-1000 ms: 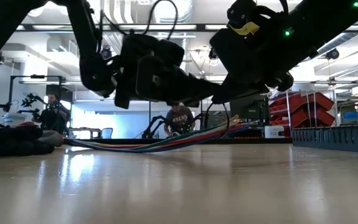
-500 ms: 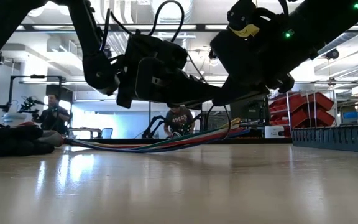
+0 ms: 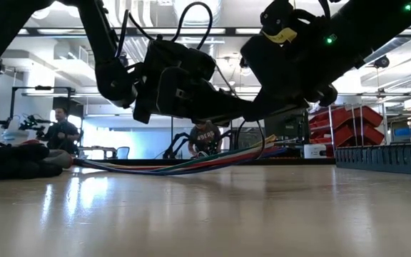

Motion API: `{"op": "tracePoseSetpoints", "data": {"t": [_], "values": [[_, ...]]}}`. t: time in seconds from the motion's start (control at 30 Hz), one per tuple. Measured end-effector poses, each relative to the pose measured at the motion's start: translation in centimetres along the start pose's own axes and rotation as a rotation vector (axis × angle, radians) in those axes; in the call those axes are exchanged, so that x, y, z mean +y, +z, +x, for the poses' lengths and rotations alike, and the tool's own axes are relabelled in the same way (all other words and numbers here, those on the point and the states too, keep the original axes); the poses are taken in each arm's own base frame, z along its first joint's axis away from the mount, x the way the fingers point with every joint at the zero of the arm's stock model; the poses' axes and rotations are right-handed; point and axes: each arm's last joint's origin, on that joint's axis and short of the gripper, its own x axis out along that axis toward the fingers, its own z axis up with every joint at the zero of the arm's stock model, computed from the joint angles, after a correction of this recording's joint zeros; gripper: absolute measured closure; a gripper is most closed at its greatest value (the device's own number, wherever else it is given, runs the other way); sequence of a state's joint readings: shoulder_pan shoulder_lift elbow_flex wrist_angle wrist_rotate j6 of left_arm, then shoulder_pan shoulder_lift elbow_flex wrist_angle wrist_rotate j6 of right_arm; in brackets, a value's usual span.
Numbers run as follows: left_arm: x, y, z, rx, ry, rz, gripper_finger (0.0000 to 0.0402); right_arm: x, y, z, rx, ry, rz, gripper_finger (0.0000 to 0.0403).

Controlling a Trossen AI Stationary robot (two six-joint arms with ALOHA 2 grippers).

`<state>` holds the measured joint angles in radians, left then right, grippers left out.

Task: Ziptie cables
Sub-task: Wrap the colored cable wires with the black zip tie

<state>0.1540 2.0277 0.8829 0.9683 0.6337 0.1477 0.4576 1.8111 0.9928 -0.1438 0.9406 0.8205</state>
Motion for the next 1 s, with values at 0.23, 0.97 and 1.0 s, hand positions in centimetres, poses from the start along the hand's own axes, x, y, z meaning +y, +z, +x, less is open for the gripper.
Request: {"op": "tracePoseSetpoints", "data": {"t": [0.23, 0.97, 1.0], "values": [[0.2, -0.2, -0.2, 0.023, 0.012, -0.018, 0.0308, 0.0, 0.0, 0.0, 0.005, 0.001, -0.002, 0.0400], [-1.8, 3.8, -3.9, 0.076, 0.038, 0.070, 0.0401, 0.1, 0.3, -0.1, -0.013, 0.000, 0.010, 0.0400], [-2.1, 4.1, -4.5, 0.075, 0.053, 0.084, 0.0401, 0.1, 0.3, -0.1, -0.013, 0.000, 0.009, 0.0400]]}}
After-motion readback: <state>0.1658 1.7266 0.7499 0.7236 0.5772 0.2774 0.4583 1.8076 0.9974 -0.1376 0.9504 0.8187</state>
